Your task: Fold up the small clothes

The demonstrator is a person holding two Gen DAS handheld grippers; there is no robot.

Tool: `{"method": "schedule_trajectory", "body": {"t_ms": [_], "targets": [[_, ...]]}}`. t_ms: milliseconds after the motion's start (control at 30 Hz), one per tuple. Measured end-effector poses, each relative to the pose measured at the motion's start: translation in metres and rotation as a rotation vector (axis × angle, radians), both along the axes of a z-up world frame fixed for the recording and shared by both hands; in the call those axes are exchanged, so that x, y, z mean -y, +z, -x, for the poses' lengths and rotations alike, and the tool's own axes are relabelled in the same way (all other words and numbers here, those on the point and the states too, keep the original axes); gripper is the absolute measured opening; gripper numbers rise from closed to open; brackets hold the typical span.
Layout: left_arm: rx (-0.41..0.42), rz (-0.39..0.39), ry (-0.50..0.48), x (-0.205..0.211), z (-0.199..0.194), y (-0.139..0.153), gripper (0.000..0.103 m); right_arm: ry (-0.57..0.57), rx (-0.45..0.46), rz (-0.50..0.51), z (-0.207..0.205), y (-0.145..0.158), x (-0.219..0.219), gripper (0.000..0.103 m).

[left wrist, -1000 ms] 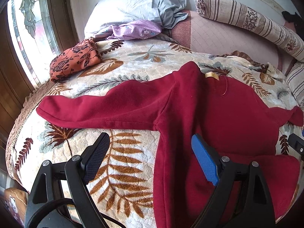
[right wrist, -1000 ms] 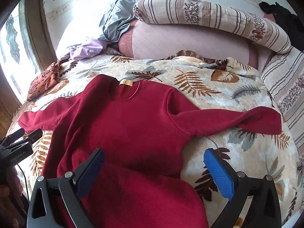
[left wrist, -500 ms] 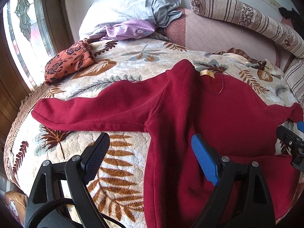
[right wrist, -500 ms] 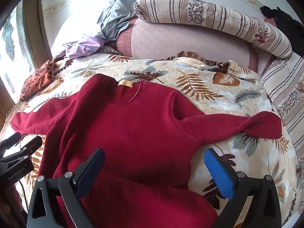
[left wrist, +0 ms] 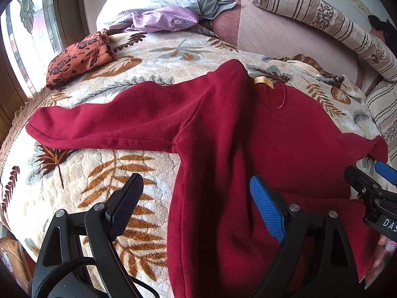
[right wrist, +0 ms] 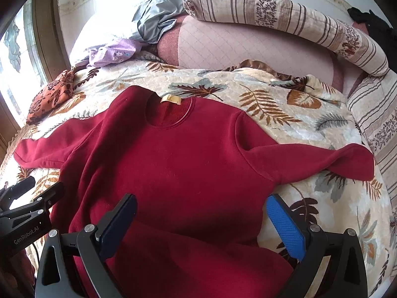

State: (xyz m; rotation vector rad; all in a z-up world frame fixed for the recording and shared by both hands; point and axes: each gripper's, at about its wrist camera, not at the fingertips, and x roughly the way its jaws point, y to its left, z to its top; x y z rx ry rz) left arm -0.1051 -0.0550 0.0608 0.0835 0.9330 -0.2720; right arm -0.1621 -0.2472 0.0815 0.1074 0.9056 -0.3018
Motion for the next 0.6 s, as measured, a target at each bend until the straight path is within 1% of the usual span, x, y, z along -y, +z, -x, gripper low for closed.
{"method": "schedule_trajectory", "body": {"t_ms": [367, 500, 600], "targets": [[-0.018, -0.001, 0.005, 0.0023, -0.0044, -0.0087, 0.088, 0.008, -0.027, 0.014, -0.0083, -0.0056, -0.0051, 0.103], [-0.006, -0.009, 0.009, 0.0024, -0.0041, -0.0073, 0.088, 0.009, -0.032, 0.008, -0.0097, -0.0076, -0.0049, 0.103], [0.022, -0.03, 0.02, 0.0029, -0.0026, -0.0052, 0.088, 0.011, -0.037, 0.012, -0.0104, -0.0084, -0.0061, 0.103]]}}
